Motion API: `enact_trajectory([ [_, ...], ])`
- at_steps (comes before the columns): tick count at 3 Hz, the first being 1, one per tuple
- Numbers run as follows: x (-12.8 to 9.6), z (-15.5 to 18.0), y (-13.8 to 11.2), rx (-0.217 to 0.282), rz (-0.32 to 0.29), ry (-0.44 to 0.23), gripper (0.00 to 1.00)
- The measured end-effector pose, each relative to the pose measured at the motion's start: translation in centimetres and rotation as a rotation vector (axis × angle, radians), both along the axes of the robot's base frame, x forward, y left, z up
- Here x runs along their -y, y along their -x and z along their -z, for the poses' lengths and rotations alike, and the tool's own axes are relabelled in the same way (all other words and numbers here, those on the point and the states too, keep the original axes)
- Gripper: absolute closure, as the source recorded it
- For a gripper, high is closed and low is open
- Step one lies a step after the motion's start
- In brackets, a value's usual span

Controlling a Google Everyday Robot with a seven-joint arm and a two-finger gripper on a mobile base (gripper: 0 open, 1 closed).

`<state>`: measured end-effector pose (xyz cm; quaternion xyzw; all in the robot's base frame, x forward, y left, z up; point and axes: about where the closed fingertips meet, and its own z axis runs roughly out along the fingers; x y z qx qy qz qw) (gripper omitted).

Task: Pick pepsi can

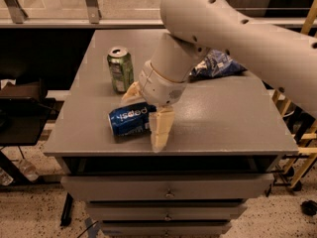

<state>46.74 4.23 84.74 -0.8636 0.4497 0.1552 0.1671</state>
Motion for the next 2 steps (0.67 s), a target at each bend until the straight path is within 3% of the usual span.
enact_trajectory([
  [2,-0.32,0.49,0.43,-0.019,-0.012,0.005,0.63],
])
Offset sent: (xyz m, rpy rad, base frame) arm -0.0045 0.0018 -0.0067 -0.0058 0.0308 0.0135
